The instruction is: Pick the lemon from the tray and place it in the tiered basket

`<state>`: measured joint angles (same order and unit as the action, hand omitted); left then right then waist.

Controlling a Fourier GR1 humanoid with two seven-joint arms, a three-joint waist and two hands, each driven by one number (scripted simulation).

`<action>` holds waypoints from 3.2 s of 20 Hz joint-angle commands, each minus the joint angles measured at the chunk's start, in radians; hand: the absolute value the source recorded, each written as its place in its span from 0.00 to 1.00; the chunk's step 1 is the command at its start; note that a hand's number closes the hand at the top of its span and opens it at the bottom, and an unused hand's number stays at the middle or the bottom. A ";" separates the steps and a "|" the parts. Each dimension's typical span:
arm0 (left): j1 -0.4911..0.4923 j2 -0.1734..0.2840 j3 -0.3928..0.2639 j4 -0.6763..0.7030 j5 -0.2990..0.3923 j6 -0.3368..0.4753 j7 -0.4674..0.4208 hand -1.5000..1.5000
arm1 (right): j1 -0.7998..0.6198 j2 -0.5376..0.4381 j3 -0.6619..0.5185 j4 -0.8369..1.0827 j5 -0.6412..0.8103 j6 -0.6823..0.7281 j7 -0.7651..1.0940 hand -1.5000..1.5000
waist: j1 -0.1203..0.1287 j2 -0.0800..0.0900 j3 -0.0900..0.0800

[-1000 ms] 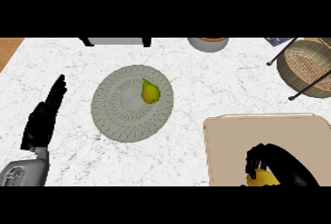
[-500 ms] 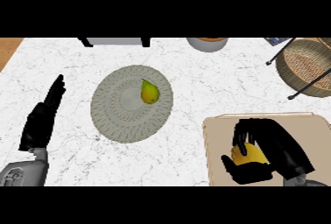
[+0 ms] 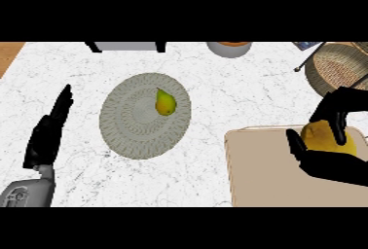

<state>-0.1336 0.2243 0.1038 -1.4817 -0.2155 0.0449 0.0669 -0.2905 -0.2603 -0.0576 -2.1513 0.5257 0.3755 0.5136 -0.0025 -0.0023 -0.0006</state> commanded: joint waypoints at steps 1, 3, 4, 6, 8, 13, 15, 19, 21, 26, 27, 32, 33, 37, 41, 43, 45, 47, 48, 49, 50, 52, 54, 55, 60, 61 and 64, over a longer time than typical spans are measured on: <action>-0.049 0.010 -0.002 -0.012 -0.003 -0.015 0.058 0.50 | -0.169 -0.052 -0.088 -0.007 -0.022 0.028 0.096 1.00 | 0.004 0.001 0.000; -0.014 0.009 0.012 0.001 0.013 -0.017 0.006 0.50 | -0.249 -0.174 -0.171 0.121 -0.002 0.047 0.013 1.00 | 0.013 0.004 0.000; -0.033 -0.008 0.007 0.100 -0.011 0.005 -0.056 0.50 | -0.244 -0.197 -0.173 0.089 -0.026 0.089 0.033 1.00 | -0.001 0.004 -0.001; 0.004 -0.007 0.012 0.016 0.007 -0.005 -0.030 0.50 | -0.282 -0.263 -0.254 0.160 -0.110 0.154 0.019 1.00 | 0.005 0.002 0.000; -0.021 -0.028 -0.018 -0.004 -0.033 0.024 0.023 0.50 | -0.311 -0.259 -0.253 0.266 -0.098 0.114 -0.036 1.00 | 0.008 0.002 0.001; 0.004 -0.007 0.014 0.022 0.003 -0.019 -0.024 0.50 | -0.414 -0.315 -0.249 0.436 -0.116 0.126 -0.099 1.00 | 0.011 0.004 0.000; -0.003 -0.027 -0.010 -0.012 -0.015 -0.005 0.000 0.50 | -0.406 -0.336 -0.243 0.474 -0.095 0.116 -0.161 1.00 | 0.010 0.003 0.000; -0.053 0.005 0.017 0.054 -0.010 -0.021 -0.019 0.50 | -0.376 -0.331 -0.133 0.559 0.121 -0.044 -0.301 1.00 | 0.019 0.009 0.000; -0.038 0.019 0.026 -0.006 0.018 -0.047 0.004 0.50 | -0.418 -0.407 -0.148 0.716 0.191 -0.093 -0.376 1.00 | 0.038 0.013 0.001; -0.022 -0.013 0.006 0.007 -0.008 -0.017 -0.013 0.50 | -0.472 -0.476 -0.113 0.921 0.329 -0.217 -0.480 1.00 | 0.034 0.012 0.001; -0.040 0.012 0.027 0.029 0.016 -0.048 -0.009 0.50 | -0.493 -0.472 -0.112 0.962 0.348 -0.251 -0.488 1.00 | 0.031 0.012 0.001; -0.049 -0.021 -0.009 -0.007 -0.029 -0.010 0.017 0.50 | -0.581 -0.541 -0.137 1.229 0.351 -0.280 -0.673 1.00 | 0.026 0.010 0.001; 0.012 -0.019 0.010 -0.009 -0.007 -0.020 -0.023 0.50 | -0.563 -0.525 -0.154 1.250 0.333 -0.304 -0.708 1.00 | 0.024 0.008 0.001; -0.039 -0.033 0.004 0.072 -0.031 0.002 -0.050 0.50 | -0.642 -0.543 -0.154 1.431 0.340 -0.308 -0.823 1.00 | 0.027 0.013 0.001; -0.099 -0.020 0.009 0.036 -0.016 -0.018 0.036 0.50 | -0.700 -0.526 -0.149 1.511 0.335 -0.251 -0.829 1.00 | 0.024 0.009 0.001; -0.043 -0.008 0.014 0.009 -0.014 -0.025 0.000 0.50 | -0.689 -0.575 -0.178 1.613 0.330 -0.275 -0.929 1.00 | 0.036 0.013 0.002; -0.013 -0.011 0.006 0.022 -0.018 -0.032 -0.037 0.50 | -0.729 -0.568 -0.162 1.642 0.331 -0.195 -0.897 1.00 | 0.041 0.014 0.001; -0.051 -0.007 0.015 0.038 -0.015 -0.027 -0.020 0.50 | -0.705 -0.538 -0.251 1.699 0.242 -0.134 -0.814 1.00 | 0.032 0.016 0.002; -0.048 -0.040 -0.008 0.030 -0.022 -0.013 -0.015 0.50 | -0.705 -0.496 -0.224 1.716 0.277 -0.181 -0.771 0.00 | 0.041 0.018 0.002; -0.031 -0.034 -0.005 0.039 -0.034 -0.004 -0.051 0.50 | -0.708 -0.541 -0.219 1.740 0.288 -0.171 -0.823 0.00 | 0.042 0.020 0.002; -0.035 -0.014 -0.004 -0.007 -0.013 -0.041 0.009 0.50 | -0.718 -0.536 -0.216 1.750 0.294 -0.177 -0.820 0.00 | 0.046 0.016 0.002; -0.035 -0.033 -0.012 -0.007 -0.041 -0.004 0.014 0.50 | -0.726 -0.553 -0.244 1.771 0.266 -0.170 -0.864 0.00 | 0.039 0.015 0.002; -0.008 -0.001 0.015 -0.034 0.009 -0.058 0.010 0.50 | -0.710 -0.553 -0.303 1.788 0.215 -0.207 -0.892 0.00 | 0.041 0.013 0.003; -0.016 -0.026 0.005 0.018 -0.013 -0.026 -0.030 0.50 | -0.722 -0.541 -0.319 1.799 0.198 -0.212 -0.892 0.00 | 0.035 0.016 0.002; -0.066 -0.034 0.002 0.049 -0.030 -0.011 -0.007 0.50 | -0.755 -0.538 -0.386 1.831 0.136 -0.252 -0.918 0.00 | 0.029 0.015 0.002; -0.044 -0.043 -0.008 0.063 -0.042 -0.004 -0.036 0.50 | -0.761 -0.607 -0.410 1.831 0.115 -0.214 -0.953 0.00 | 0.027 0.015 0.002; -0.031 -0.035 0.002 0.020 -0.024 -0.017 -0.019 0.50 | -0.785 -0.642 -0.437 1.840 0.093 -0.221 -0.907 0.00 | 0.028 0.011 0.002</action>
<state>-0.1728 0.1950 0.1074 -1.4554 -0.2384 0.0257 0.0484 -1.0512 -0.8598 -0.4561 -0.3260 0.6524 0.1526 -0.4106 0.0299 0.0100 -0.0017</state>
